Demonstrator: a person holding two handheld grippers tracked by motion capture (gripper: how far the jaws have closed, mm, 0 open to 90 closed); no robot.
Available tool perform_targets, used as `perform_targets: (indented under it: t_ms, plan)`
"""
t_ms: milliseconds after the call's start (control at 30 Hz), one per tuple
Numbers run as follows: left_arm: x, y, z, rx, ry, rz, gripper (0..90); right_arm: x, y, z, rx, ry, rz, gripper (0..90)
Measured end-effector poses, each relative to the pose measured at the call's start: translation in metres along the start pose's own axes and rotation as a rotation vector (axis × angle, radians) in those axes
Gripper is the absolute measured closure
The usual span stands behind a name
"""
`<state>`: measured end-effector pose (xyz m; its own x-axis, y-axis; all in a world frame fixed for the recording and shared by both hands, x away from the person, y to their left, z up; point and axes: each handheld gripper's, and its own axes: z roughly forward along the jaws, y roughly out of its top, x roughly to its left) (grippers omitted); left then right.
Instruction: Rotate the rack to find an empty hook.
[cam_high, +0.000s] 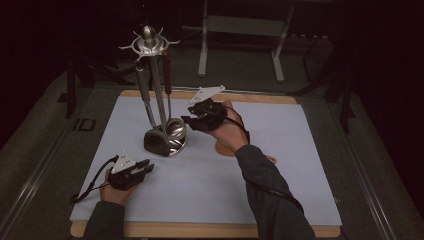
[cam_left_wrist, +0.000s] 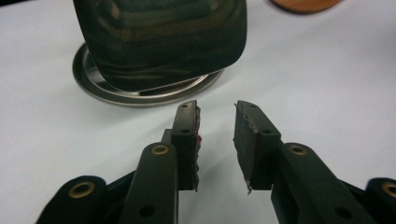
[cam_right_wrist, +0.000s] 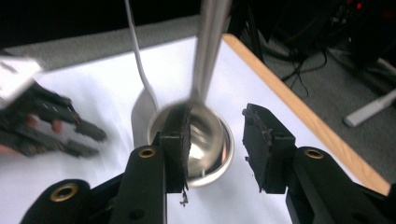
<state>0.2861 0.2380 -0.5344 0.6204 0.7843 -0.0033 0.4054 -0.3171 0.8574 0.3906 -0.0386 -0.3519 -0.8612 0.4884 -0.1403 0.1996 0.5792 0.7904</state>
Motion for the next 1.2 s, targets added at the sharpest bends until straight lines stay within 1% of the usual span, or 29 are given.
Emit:
perform_targets:
  t_ms: [67, 133, 167, 200, 267, 300, 333, 367, 400, 433, 533, 600, 633, 733, 767, 833, 933, 1200]
  plan:
    - [0.000, 0.001, -0.002, -0.021, 0.000, -0.009, 74.6, -0.003, -0.007, 0.002, 0.013, 0.001, 0.004, 61.8]
    - [0.000, 0.004, -0.005, -0.056, -0.002, -0.032, 79.7, -0.006, -0.014, 0.004, 0.032, 0.001, 0.011, 62.0]
    - [0.000, 0.007, -0.008, -0.090, -0.010, -0.053, 82.1, -0.006, -0.018, 0.005, 0.040, -0.002, 0.015, 62.0]
    - [0.001, 0.009, -0.010, -0.109, -0.014, -0.061, 84.7, -0.008, -0.022, 0.007, 0.044, 0.001, 0.022, 62.0]
    - [0.002, 0.013, -0.018, -0.171, -0.024, -0.097, 88.8, -0.008, -0.027, 0.008, 0.057, 0.000, 0.028, 62.0]
    - [0.003, 0.015, -0.022, -0.195, -0.023, -0.113, 89.7, -0.009, -0.030, 0.009, 0.062, 0.002, 0.024, 61.9]
    - [0.005, 0.017, -0.027, -0.212, -0.016, -0.128, 89.9, -0.009, -0.033, 0.009, 0.068, 0.002, 0.030, 61.7]
    - [0.005, 0.020, -0.030, -0.217, 0.006, -0.128, 90.0, -0.010, -0.035, 0.010, 0.070, 0.004, 0.034, 61.5]
    - [0.006, 0.024, -0.034, -0.228, 0.013, -0.123, 90.0, -0.010, -0.038, 0.010, 0.074, 0.002, 0.038, 61.5]
    - [0.006, 0.028, -0.038, -0.245, 0.007, -0.122, 90.0, -0.012, -0.042, 0.011, 0.083, 0.001, 0.040, 61.5]
    - [0.003, 0.047, -0.048, -0.287, 0.017, -0.104, 90.0, -0.014, -0.051, 0.015, 0.101, -0.002, 0.059, 61.5]
    - [0.000, 0.062, -0.055, -0.328, 0.020, -0.092, 90.0, -0.015, -0.056, 0.017, 0.106, 0.001, 0.067, 61.4]
    - [0.000, 0.068, -0.058, -0.344, 0.020, -0.087, 90.0, -0.014, -0.058, 0.019, 0.110, 0.003, 0.067, 61.3]
    - [-0.002, 0.090, -0.068, -0.418, 0.024, -0.084, 90.0, -0.013, -0.063, 0.022, 0.120, 0.012, 0.070, 61.1]
    - [-0.003, 0.100, -0.073, -0.446, 0.026, -0.083, 90.0, -0.013, -0.065, 0.023, 0.123, 0.013, 0.075, 61.1]
    - [-0.004, 0.114, -0.079, -0.484, 0.032, -0.081, 90.0, -0.012, -0.068, 0.025, 0.129, 0.016, 0.080, 61.1]
    - [-0.006, 0.138, -0.088, -0.541, 0.043, -0.067, 90.0, -0.011, -0.072, 0.030, 0.137, 0.021, 0.086, 61.1]
    - [-0.010, 0.188, -0.106, -0.649, 0.077, -0.025, 90.0, -0.008, -0.083, 0.044, 0.155, 0.038, 0.109, 61.0]
